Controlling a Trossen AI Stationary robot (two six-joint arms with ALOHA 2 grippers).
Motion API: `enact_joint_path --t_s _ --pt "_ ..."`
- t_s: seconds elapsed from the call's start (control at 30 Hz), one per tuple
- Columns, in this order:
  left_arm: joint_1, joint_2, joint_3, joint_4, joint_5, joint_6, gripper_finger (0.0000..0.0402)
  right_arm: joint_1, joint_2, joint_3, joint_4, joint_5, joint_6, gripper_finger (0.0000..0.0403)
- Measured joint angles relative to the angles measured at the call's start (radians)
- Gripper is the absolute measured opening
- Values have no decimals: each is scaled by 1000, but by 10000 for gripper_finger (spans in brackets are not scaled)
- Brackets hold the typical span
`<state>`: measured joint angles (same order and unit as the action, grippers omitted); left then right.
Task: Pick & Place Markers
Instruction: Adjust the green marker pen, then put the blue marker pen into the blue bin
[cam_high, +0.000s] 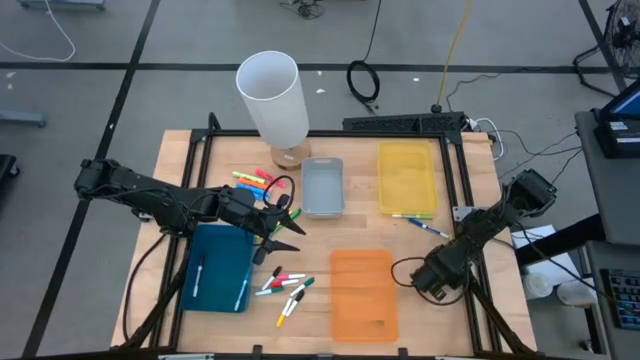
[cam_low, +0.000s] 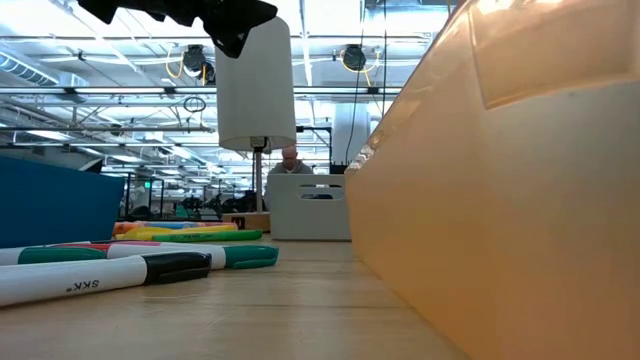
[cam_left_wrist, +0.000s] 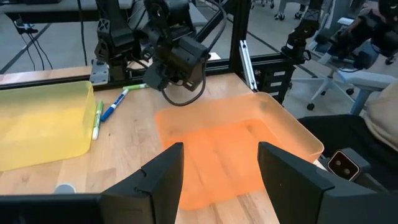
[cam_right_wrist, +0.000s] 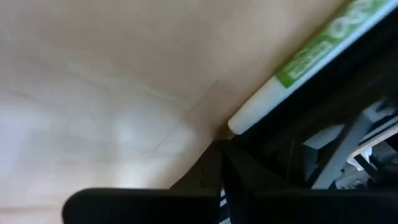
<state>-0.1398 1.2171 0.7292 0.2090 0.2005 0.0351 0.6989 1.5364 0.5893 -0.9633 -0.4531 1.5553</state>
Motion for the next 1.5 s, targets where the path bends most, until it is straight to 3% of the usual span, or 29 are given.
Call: enact_joint_path --t_s 0.27,0.7,1.03,1.2,1.33,1.5 --pt "0 0 0 2 0 1 212 -46 -1 6 -64 210 58 0" --pt "0 0 0 2 -18 6 212 -71 -5 153 -58 698 -141 0" --pt "1 0 0 1 -18 8 212 -98 -6 236 -205 753 -210 0" --pt "1 0 0 1 -18 8 212 -129 -17 236 -198 749 -302 4" --pt "1 0 0 1 -18 9 212 -172 -43 237 -141 743 -442 40" --pt "1 0 0 -5 -18 9 212 -219 -103 237 -53 740 -610 117"
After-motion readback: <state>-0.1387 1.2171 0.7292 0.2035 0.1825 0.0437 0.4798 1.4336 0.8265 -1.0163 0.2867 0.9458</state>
